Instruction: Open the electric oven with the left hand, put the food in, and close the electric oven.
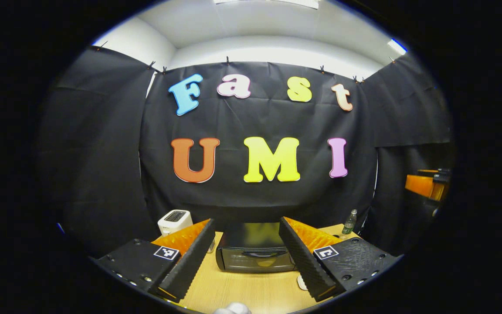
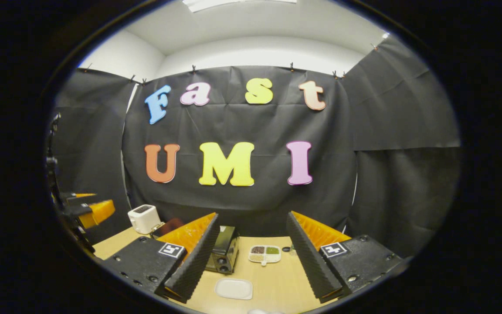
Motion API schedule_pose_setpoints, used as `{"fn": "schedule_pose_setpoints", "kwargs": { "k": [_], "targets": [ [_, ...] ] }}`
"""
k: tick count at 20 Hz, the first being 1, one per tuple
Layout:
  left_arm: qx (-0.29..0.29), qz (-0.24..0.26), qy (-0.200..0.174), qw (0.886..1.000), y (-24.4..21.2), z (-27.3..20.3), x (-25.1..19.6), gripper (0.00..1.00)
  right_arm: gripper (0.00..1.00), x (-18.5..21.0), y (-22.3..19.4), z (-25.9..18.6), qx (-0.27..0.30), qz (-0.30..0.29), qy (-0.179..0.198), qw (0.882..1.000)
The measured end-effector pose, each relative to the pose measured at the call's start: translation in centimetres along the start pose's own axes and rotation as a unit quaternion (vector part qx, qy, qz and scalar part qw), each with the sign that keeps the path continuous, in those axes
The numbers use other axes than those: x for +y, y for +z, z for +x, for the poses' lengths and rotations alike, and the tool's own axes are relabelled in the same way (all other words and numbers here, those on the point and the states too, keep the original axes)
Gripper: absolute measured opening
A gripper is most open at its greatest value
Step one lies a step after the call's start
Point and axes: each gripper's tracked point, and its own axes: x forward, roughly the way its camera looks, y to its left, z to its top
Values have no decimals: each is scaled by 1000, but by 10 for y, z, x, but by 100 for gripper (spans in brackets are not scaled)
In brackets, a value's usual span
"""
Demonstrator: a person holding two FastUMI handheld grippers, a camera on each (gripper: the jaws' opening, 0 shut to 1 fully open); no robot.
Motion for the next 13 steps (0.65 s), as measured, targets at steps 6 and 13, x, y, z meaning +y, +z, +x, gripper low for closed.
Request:
{"fn": "schedule_pose_setpoints", "kwargs": {
  "k": [6, 13],
  "targets": [
    [-20, -2, -15, 1000, 25, -26, -11, 96, 97, 5, -2, -13, 11, 4, -10, 1000],
    [-26, -7, -19, 999, 32, -32, -17, 96, 97, 7, 1, -26, 6, 8, -15, 1000]
  ]
}}
